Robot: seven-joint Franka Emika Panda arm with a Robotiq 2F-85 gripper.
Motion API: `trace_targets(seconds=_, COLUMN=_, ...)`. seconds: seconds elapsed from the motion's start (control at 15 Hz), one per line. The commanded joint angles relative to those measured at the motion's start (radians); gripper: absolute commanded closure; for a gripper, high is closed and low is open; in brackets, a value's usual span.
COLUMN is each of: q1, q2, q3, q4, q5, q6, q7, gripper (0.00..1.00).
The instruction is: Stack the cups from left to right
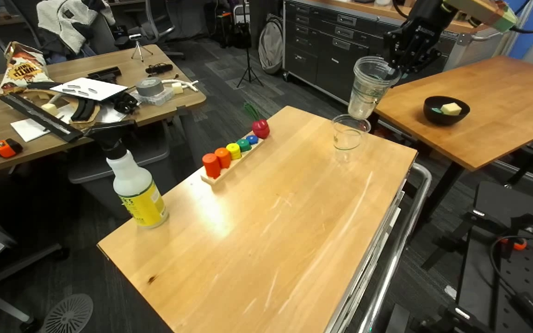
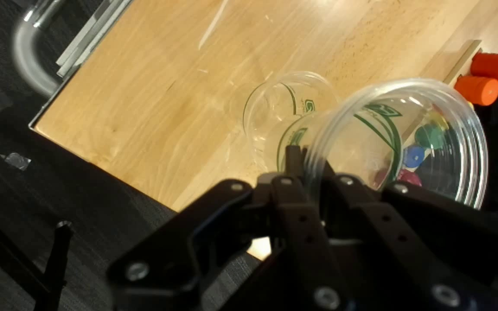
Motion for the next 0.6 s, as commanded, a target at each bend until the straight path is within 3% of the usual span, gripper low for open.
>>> trace_targets(seconds=0.0, q1=-0.013, q2=0.049, q3=0.01, q4=0.058, q5=0.076, q6=-0.01, q7=-0.07, gripper=0.98)
trace_targets(seconds=0.53, q1=-0.031, q2=0.183, q3=0.031, q4=0.146, q5=0.1, q6=-0.022, q7=-0.086, gripper=0.98)
